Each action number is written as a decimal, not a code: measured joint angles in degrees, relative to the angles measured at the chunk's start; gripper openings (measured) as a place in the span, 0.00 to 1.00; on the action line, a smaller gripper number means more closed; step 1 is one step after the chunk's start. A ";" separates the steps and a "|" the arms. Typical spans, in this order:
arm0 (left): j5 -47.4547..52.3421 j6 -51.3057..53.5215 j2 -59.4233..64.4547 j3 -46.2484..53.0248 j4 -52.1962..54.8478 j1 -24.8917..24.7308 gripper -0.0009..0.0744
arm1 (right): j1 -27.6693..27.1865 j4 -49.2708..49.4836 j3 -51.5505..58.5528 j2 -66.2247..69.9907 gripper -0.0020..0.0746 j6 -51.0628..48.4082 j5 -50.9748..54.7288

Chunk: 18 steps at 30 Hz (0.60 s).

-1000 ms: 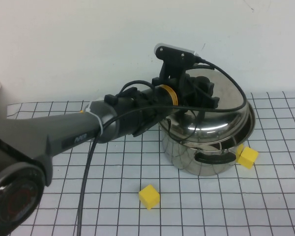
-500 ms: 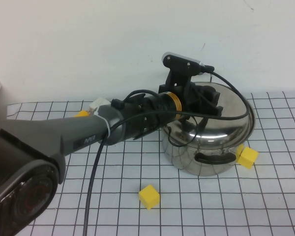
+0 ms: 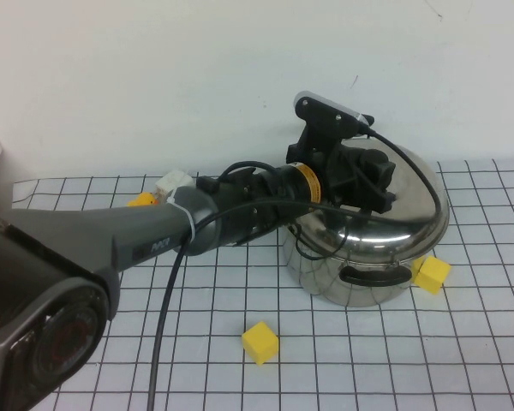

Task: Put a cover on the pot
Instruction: Place the pot lid on the pot

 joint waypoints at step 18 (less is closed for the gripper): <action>-0.90 4.54 0.96 -0.46 -2.97 0.00 0.46 | 0.00 0.00 0.00 0.00 0.04 0.00 0.00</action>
